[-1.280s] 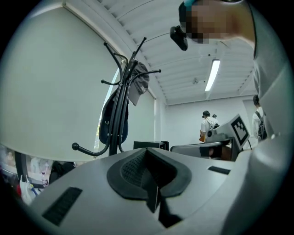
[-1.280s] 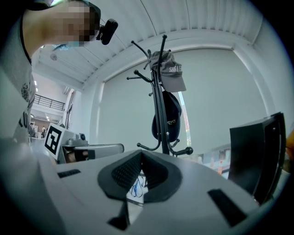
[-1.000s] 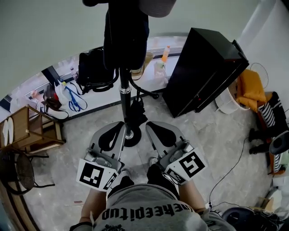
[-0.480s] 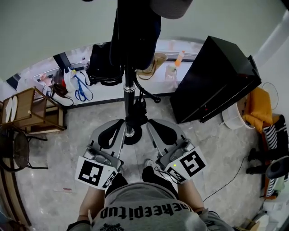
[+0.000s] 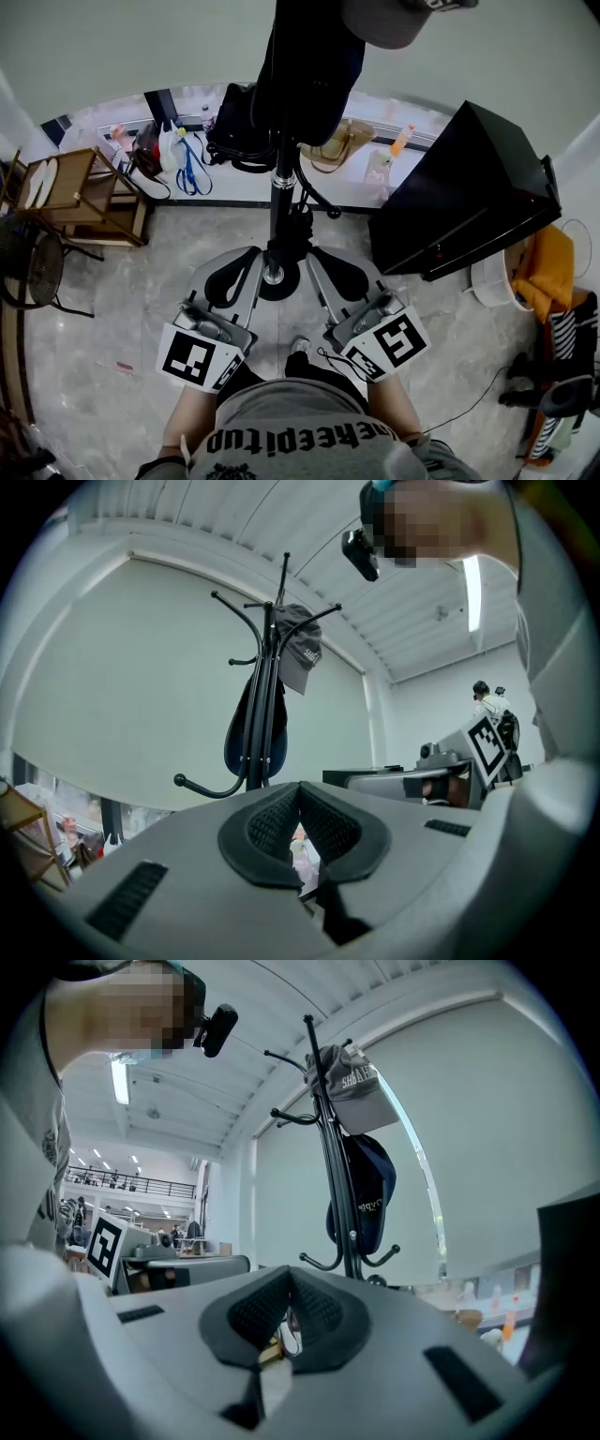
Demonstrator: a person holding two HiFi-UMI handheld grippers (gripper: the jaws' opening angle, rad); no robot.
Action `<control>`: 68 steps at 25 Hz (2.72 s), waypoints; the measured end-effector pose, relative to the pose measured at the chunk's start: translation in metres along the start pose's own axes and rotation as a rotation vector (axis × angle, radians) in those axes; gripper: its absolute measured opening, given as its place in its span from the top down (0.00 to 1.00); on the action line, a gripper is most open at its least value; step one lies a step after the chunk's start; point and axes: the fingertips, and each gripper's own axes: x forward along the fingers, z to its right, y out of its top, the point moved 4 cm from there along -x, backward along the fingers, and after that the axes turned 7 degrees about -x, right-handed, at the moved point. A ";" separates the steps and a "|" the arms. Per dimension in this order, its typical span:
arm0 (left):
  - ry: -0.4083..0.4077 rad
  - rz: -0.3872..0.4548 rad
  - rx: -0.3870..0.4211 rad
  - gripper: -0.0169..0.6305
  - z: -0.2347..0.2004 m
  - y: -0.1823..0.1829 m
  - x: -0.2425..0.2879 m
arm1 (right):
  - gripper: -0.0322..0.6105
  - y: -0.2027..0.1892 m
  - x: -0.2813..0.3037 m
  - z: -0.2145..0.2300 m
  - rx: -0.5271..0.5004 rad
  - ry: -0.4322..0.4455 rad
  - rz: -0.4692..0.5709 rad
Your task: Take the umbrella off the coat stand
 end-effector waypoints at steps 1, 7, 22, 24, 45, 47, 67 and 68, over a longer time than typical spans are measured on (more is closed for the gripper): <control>0.014 0.001 0.001 0.95 0.001 0.000 0.000 | 0.93 0.000 0.000 0.001 0.002 0.015 0.002; 0.085 0.004 0.013 0.95 0.011 -0.002 -0.001 | 0.93 -0.003 -0.002 0.007 0.011 0.089 0.011; 0.207 0.015 0.020 0.95 0.020 -0.006 -0.002 | 0.93 -0.016 0.004 0.016 0.030 0.214 -0.004; 0.222 0.017 0.018 0.95 0.020 -0.007 -0.003 | 0.93 -0.018 0.004 0.018 0.031 0.224 -0.011; 0.305 -0.007 -0.027 0.95 0.036 -0.034 -0.001 | 0.93 -0.060 0.007 0.042 0.027 0.258 -0.100; 0.310 -0.004 -0.027 0.95 0.035 -0.035 0.000 | 0.93 -0.064 0.009 0.045 0.026 0.261 -0.109; 0.354 -0.063 -0.084 0.95 0.029 -0.058 -0.013 | 0.93 -0.100 0.031 0.065 0.042 0.223 -0.194; 0.352 -0.066 -0.086 0.95 0.028 -0.060 -0.013 | 0.93 -0.101 0.032 0.066 0.043 0.221 -0.198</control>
